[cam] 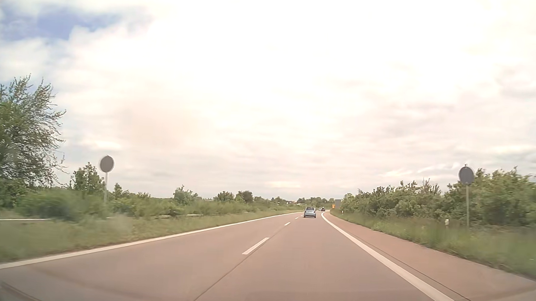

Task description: Follow the waypoints while adhering to traffic rules and regulations

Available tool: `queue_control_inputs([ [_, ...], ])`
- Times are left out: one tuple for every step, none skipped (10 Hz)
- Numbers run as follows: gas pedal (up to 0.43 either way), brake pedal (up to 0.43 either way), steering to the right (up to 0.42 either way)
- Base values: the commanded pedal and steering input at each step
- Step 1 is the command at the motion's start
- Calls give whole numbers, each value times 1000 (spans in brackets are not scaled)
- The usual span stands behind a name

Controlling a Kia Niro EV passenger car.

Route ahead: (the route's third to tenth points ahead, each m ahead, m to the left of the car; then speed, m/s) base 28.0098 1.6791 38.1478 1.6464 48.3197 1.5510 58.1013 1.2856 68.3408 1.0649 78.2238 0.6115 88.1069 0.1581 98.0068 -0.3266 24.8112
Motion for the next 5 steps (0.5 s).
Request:
queue_control_inputs([
  [197,0,3],
  [197,0,3],
  [197,0,3],
  [197,0,3],
  [197,0,3],
])
